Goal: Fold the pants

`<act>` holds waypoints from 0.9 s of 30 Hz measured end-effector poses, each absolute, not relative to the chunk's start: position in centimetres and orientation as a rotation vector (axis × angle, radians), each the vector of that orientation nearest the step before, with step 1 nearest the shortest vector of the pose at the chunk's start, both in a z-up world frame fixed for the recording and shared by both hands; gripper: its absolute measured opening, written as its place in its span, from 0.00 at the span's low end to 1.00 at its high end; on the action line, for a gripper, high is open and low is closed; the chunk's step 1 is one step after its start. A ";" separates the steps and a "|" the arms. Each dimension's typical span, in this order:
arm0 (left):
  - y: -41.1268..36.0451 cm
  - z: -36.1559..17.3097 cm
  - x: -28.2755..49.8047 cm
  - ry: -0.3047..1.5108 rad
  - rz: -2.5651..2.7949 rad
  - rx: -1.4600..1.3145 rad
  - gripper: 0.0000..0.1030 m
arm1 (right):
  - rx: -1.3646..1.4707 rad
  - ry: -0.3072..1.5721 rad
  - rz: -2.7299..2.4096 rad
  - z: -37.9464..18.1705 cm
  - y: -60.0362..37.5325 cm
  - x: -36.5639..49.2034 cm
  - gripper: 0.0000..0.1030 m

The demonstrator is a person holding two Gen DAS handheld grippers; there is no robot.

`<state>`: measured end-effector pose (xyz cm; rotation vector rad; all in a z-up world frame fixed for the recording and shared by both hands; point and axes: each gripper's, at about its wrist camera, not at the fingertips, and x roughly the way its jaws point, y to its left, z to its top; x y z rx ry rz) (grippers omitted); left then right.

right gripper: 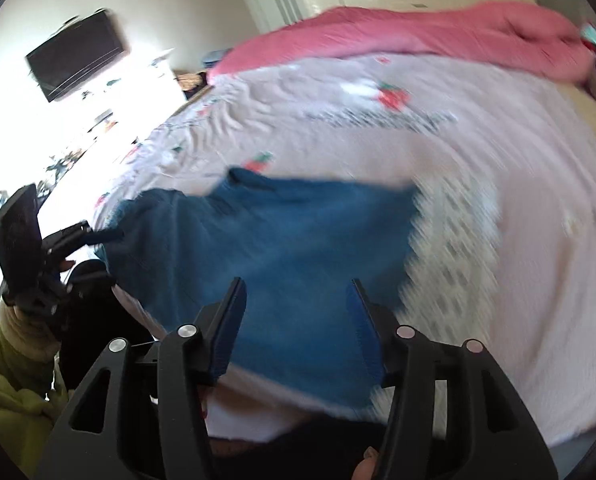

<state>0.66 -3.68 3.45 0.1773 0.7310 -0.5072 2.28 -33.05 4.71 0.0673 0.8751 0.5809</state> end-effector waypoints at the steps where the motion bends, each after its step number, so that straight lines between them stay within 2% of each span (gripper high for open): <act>1: -2.8 3.6 1.0 0.725 -0.467 0.166 0.70 | 0.040 0.874 0.592 4.9 -31.5 3.3 0.52; 4: -0.4 4.0 2.0 0.718 -0.372 0.139 0.72 | -0.009 0.866 0.634 5.0 -27.9 5.4 0.57; 7: 0.3 3.6 2.6 0.724 -0.316 0.170 0.72 | -0.046 0.885 0.679 4.9 -23.6 8.4 0.58; 14: 2.7 -1.0 3.3 0.900 -0.276 0.136 0.69 | -0.093 1.043 0.693 1.8 -17.7 14.4 0.58; 15: 3.1 -1.6 3.0 0.912 -0.280 0.129 0.69 | -0.091 1.072 0.692 1.1 -17.4 14.9 0.56; 17: 3.9 -2.0 2.5 0.911 -0.285 0.117 0.68 | -0.084 1.107 0.702 0.3 -16.7 15.9 0.32; 18: 4.1 -1.9 2.4 0.908 -0.291 0.104 0.68 | -0.073 1.117 0.703 -0.1 -16.4 16.5 0.11; 19: 4.3 -1.9 2.2 0.907 -0.293 0.093 0.68 | -0.065 1.114 0.676 -0.2 -16.4 17.2 0.05; 27: 4.7 -2.2 2.3 0.904 -0.304 0.067 0.68 | -0.022 1.112 0.621 -1.6 -16.2 21.6 0.03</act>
